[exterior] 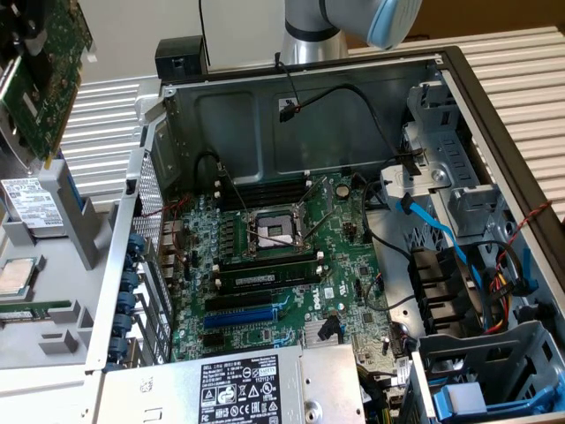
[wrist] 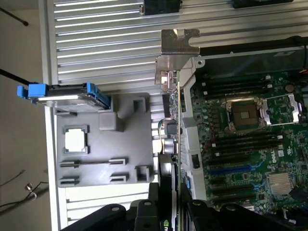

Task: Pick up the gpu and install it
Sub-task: 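Pick up the gpu and move the gpu toward the slot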

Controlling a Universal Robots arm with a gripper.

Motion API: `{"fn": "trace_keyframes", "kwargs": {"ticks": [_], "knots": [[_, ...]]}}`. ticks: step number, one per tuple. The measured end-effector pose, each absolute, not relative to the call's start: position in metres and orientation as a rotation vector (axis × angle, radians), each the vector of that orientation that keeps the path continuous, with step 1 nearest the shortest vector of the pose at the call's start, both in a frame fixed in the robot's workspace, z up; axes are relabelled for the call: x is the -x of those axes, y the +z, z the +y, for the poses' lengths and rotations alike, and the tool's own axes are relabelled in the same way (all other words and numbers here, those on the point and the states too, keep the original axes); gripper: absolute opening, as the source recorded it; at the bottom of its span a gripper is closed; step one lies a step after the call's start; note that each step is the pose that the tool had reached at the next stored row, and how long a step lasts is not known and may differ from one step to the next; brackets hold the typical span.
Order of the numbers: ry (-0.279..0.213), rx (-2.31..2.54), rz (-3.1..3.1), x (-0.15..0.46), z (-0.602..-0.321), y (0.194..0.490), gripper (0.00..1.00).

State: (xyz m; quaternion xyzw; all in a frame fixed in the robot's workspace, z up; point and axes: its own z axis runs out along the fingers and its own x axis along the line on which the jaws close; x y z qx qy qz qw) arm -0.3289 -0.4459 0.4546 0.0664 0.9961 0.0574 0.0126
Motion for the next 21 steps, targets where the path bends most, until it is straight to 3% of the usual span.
{"fn": "trace_keyframes", "kwargs": {"ticks": [21], "knots": [[0.177, -0.214, 3.151, 0.254, -0.469, 0.465, 0.27]]}}
